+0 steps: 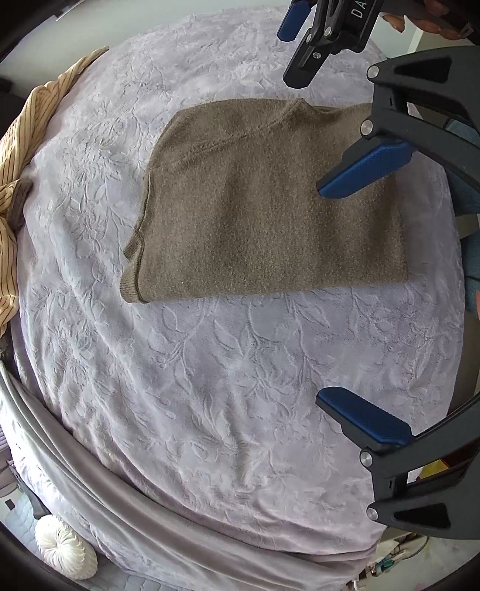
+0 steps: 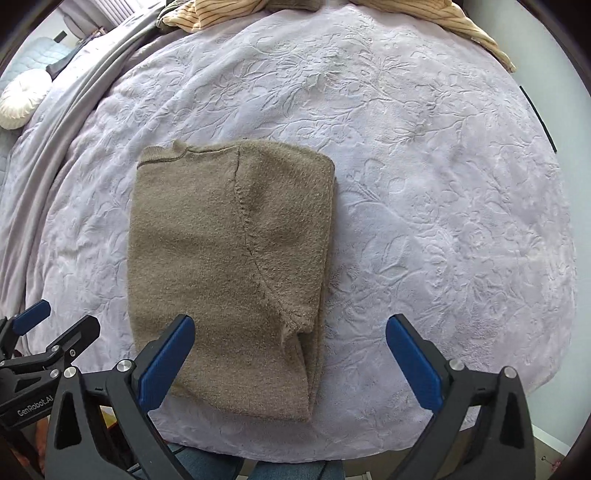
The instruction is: Fold small clothes
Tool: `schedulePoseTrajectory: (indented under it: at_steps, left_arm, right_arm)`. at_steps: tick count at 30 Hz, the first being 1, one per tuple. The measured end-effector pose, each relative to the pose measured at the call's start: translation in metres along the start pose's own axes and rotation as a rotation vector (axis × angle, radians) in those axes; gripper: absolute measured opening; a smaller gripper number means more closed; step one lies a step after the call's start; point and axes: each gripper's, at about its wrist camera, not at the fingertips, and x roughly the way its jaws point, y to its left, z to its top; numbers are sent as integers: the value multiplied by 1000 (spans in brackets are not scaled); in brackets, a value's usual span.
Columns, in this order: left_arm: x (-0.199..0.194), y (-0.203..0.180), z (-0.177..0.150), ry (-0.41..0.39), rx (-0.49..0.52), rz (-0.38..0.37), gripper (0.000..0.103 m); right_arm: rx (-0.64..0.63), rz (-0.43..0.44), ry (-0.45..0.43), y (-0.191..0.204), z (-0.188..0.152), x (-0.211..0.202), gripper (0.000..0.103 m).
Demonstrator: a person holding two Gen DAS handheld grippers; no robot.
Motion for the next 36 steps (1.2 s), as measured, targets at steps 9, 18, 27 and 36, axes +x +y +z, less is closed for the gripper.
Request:
schedulePoseTrajectory:
  at_steps: [9, 18, 27, 36]
  left_arm:
    - [0, -4, 1, 2, 12, 23, 102]
    - [-1, -7, 1, 3, 17, 27, 102]
    - [0, -6, 2, 6, 19, 23, 102]
    - [0, -5, 2, 8, 26, 28, 102]
  right_arm:
    - [1, -6, 2, -1, -2, -1, 103]
    - [2, -16, 4, -1, 0, -1, 103]
    - [-3, -20, 11, -2, 3, -1, 103]
    - [-2, -21, 10, -1, 2, -1, 103]
